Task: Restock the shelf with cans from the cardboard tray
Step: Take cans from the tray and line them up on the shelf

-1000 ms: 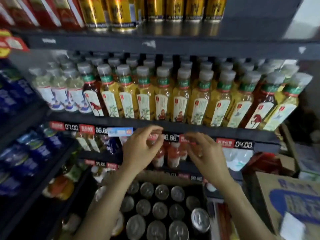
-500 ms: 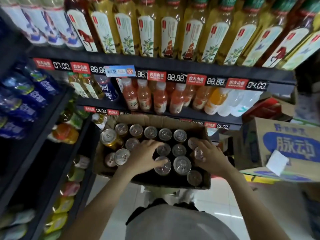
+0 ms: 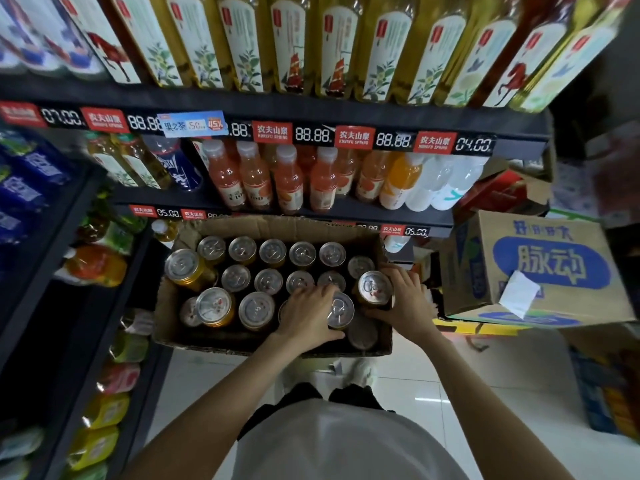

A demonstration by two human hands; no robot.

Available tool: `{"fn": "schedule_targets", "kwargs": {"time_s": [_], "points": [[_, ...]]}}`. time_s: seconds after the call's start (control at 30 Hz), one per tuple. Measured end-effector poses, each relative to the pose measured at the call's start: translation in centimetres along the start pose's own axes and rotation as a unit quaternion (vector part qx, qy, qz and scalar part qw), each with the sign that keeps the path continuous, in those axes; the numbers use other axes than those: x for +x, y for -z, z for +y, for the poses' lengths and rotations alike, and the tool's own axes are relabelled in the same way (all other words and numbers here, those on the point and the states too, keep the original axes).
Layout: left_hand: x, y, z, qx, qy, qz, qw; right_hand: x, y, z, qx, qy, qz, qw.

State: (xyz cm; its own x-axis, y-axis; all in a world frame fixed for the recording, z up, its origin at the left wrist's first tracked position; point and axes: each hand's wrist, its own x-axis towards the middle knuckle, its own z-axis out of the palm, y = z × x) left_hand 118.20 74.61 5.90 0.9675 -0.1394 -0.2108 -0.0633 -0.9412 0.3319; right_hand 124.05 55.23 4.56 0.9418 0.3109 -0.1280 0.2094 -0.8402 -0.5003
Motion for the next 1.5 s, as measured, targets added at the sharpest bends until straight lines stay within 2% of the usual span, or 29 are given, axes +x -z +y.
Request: {"fn": "schedule_targets", "kwargs": {"time_s": [0.07,0.13,0.17,0.27,0.37,0.47,0.57,0.67,0.73,0.8,0.97,1.07,1.3,1.5], "points": [[-0.1,1.0,0.0,-0.087,0.027,0.03,0.995,0.1,0.9,-0.4,0.058,0.004,0.008,0.998],[-0.2,2.9,-0.1,-0.231,0.069,0.066,0.968,0.1,2.7,-1.3,0.185,-0.009,0.027,0.982],[-0.1,4.1,0.0,-0.313,0.09,0.086,0.942,0.2,4.0,-1.8,0.257,-0.024,0.039,0.965],[0.3,8.7,0.5,-0.521,0.122,0.133,0.834,0.9,8.2,-3.2,0.407,-0.049,0.053,0.911],[1.1,12.8,0.9,-0.605,0.107,0.184,0.767,1.9,12.0,-4.9,0.478,-0.037,0.032,0.877],[2.3,16.0,1.4,-0.632,0.081,0.245,0.731,2.9,15.3,-6.6,0.488,-0.012,0.021,0.872],[3.1,19.7,2.6,-0.607,0.043,0.265,0.748,3.7,18.6,-8.3,0.483,0.02,0.018,0.875],[4.0,24.2,4.0,-0.539,-0.003,0.285,0.793,4.6,22.6,-10.0,0.46,0.075,0.021,0.885],[4.3,27.5,5.2,-0.468,-0.043,0.312,0.826,5.1,25.9,-11.5,0.424,0.127,0.024,0.897],[4.5,30.9,6.4,-0.379,-0.078,0.368,0.845,5.8,29.4,-12.8,0.4,0.173,0.048,0.899],[5.4,38.5,9.2,-0.2,-0.127,0.469,0.851,8.2,37.6,-15.7,0.379,0.239,0.104,0.888],[6.6,42.5,11.0,-0.133,-0.139,0.499,0.845,10.7,41.8,-17.3,0.347,0.256,0.134,0.892],[13.4,49.7,13.9,-0.061,-0.1,0.484,0.867,18.2,48.9,-18.1,0.242,0.258,0.23,0.907],[22.1,53.5,15.2,-0.016,-0.088,0.444,0.892,24.1,52.9,-16.1,0.061,0.202,0.297,0.931]]}}
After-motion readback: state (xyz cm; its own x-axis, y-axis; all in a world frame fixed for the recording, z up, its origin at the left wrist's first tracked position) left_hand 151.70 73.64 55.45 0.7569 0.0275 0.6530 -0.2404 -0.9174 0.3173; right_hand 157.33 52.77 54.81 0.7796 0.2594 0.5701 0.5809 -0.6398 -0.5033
